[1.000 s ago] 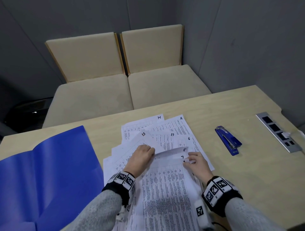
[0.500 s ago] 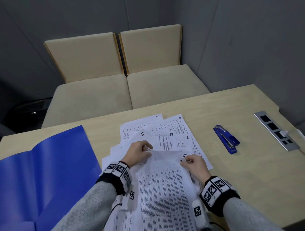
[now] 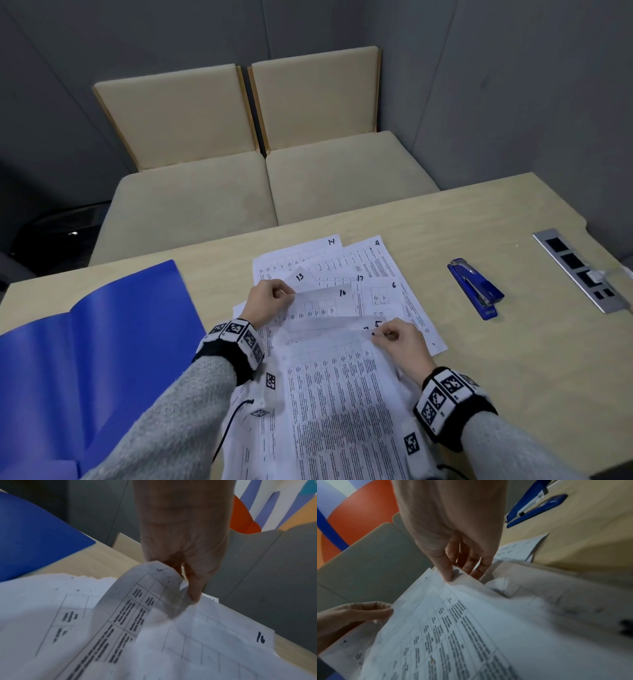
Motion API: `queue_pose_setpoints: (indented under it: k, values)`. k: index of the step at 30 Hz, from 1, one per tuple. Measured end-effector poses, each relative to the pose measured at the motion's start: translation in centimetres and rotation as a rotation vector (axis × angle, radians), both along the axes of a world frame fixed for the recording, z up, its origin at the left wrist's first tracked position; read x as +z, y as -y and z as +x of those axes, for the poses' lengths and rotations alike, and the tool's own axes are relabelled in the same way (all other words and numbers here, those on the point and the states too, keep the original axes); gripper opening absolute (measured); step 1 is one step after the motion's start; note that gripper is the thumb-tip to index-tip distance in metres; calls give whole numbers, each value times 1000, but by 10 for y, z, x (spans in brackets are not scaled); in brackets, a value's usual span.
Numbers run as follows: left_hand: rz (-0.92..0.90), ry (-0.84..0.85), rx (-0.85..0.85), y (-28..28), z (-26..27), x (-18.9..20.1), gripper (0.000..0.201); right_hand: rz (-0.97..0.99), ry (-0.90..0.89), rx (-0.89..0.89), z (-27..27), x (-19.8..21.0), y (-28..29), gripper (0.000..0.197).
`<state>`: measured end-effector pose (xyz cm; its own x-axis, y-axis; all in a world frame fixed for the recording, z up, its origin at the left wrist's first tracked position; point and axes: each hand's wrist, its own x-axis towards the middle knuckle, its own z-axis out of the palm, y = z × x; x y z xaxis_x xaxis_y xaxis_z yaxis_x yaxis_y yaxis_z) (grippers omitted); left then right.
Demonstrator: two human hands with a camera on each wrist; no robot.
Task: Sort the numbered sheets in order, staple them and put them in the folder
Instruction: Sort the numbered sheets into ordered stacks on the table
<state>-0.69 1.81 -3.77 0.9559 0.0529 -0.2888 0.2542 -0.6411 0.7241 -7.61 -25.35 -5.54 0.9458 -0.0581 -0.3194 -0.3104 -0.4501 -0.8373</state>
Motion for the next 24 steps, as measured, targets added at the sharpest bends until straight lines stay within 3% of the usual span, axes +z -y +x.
queue_pose_setpoints:
  k: [2,5,8,12,14,17,19,21,24]
  values:
    - [44,-22,-106,3,-1,2,9,21,-3,-55,5,-2,-8,25]
    - [323,-53,-342,10,1,2,15,-22,-29,-16,9,-5,-22,11]
    - [511,36,-289,19,6,-3,28,-111,2,64,8,-8,-28,5]
    - [432,59,-217,28,13,-9,59,-174,77,133,-1,-9,-25,20]
    - [362,155,-168,29,14,-11,50,-168,84,136,-7,-10,-22,18]
    - [247,262,-203,28,10,-10,12,-205,112,112,-14,-8,-18,10]
    - [173,222,-279,29,5,-11,7,-267,108,96,-16,-4,-14,10]
    - [120,162,-321,29,1,-13,15,-284,89,55,-16,-3,-12,11]
    - [126,77,-367,36,0,-16,14,-176,105,7,-10,-7,-9,12]
